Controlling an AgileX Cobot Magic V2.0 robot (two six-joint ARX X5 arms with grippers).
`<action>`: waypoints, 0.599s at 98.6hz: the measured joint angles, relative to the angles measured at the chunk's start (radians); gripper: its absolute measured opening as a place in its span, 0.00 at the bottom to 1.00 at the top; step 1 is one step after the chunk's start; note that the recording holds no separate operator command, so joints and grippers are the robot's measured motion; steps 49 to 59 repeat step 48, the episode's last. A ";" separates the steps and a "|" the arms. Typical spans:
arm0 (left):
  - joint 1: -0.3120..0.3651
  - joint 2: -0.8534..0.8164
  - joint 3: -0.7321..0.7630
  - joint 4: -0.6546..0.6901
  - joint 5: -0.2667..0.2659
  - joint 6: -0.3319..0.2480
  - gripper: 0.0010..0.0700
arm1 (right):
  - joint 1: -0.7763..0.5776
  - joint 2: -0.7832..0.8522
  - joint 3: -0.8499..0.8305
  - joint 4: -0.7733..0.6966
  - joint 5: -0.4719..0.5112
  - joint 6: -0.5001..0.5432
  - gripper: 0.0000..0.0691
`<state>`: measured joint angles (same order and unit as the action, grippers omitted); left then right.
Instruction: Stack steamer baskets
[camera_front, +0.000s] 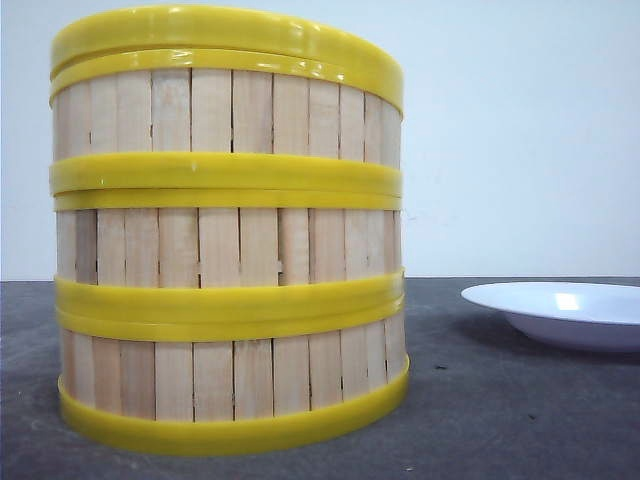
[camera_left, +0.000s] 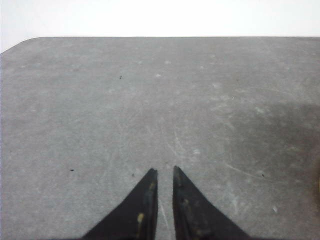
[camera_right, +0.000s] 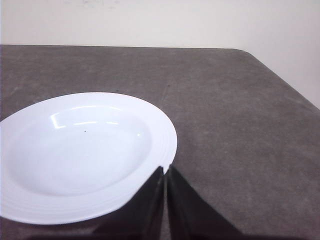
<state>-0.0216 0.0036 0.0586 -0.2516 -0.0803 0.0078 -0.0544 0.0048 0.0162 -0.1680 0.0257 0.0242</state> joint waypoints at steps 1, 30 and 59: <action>0.000 0.000 0.000 0.000 0.000 0.000 0.03 | 0.001 0.000 0.000 0.000 0.000 0.000 0.01; 0.000 0.000 0.000 0.000 0.000 0.000 0.03 | 0.014 0.000 0.000 0.000 0.000 0.007 0.01; 0.000 0.000 0.000 0.000 0.000 0.000 0.03 | 0.014 0.000 0.000 0.000 0.000 0.007 0.01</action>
